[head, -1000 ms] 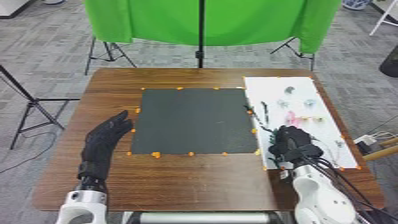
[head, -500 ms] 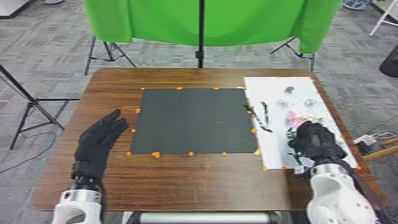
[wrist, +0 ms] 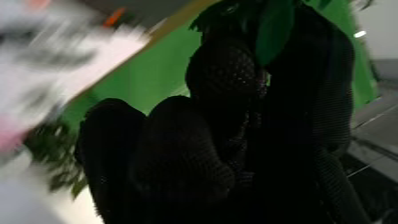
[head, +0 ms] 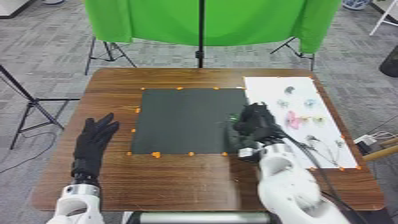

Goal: Arrange flowers

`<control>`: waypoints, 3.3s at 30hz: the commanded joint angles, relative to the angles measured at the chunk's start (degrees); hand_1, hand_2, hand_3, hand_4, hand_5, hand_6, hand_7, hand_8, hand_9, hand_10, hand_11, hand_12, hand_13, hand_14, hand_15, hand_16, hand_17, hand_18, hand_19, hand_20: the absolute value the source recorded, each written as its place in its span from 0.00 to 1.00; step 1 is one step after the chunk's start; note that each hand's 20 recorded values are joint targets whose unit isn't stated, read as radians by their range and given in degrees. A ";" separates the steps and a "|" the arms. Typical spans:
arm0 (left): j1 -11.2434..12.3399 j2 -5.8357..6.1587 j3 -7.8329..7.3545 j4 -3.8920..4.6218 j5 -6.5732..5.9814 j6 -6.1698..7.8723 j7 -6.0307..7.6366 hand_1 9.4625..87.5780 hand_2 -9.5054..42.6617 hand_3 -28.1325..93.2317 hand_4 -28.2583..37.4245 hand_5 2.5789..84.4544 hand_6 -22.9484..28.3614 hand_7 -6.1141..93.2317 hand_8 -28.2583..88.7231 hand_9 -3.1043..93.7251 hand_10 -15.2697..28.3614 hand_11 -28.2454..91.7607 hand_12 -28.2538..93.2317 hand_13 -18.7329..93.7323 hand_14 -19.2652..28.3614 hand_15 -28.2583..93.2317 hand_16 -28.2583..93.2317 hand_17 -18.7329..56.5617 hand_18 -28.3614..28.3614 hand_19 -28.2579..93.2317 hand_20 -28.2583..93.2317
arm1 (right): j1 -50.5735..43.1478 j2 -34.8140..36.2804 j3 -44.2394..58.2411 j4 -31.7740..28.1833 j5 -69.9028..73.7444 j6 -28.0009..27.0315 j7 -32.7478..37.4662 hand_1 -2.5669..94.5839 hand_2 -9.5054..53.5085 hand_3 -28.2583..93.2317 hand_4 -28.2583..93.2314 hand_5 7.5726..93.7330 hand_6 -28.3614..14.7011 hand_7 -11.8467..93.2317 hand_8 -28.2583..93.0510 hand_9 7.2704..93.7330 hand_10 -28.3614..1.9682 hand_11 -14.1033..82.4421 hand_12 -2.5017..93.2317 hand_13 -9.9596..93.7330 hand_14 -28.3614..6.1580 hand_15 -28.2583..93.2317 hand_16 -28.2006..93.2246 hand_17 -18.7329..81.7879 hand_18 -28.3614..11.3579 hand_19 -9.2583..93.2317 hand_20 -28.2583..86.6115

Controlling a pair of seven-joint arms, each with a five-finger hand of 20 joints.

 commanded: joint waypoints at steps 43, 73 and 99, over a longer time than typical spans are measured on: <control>-0.72 -0.01 3.25 0.34 -0.44 0.20 -3.14 0.08 0.32 0.74 0.00 0.53 0.52 0.13 0.19 0.51 0.64 0.35 0.34 0.48 0.70 0.32 0.24 0.36 0.69 0.26 0.40 | 19.85 -15.85 -18.99 17.95 15.31 -6.90 3.52 0.84 0.00 0.00 0.57 0.75 0.58 0.52 0.40 0.91 0.51 0.62 0.30 1.00 0.79 0.72 0.49 0.91 0.54 1.00 0.71; 0.37 -0.52 2.35 -0.31 1.22 -1.15 -4.29 0.10 0.28 0.74 0.00 0.53 0.52 0.13 0.19 0.51 0.64 0.35 0.35 0.48 0.71 0.32 0.25 0.35 0.69 0.26 0.39 | 13.74 -4.97 -14.45 3.96 12.81 -34.54 5.87 0.20 0.46 0.76 0.28 0.76 0.53 0.23 0.17 0.93 0.40 0.59 0.31 0.99 0.67 0.74 0.51 0.88 0.41 1.00 0.77; 1.66 -1.06 2.30 -0.75 0.72 -0.93 -4.23 0.10 0.28 0.74 0.00 0.53 0.52 0.13 0.19 0.51 0.64 0.35 0.35 0.48 0.71 0.32 0.25 0.35 0.69 0.26 0.39 | 15.74 -8.91 -12.51 6.77 26.23 -28.44 9.73 0.23 0.41 0.77 0.28 0.71 0.54 0.22 0.17 0.92 0.38 0.58 0.32 0.98 0.66 0.73 0.51 0.87 0.40 1.00 0.76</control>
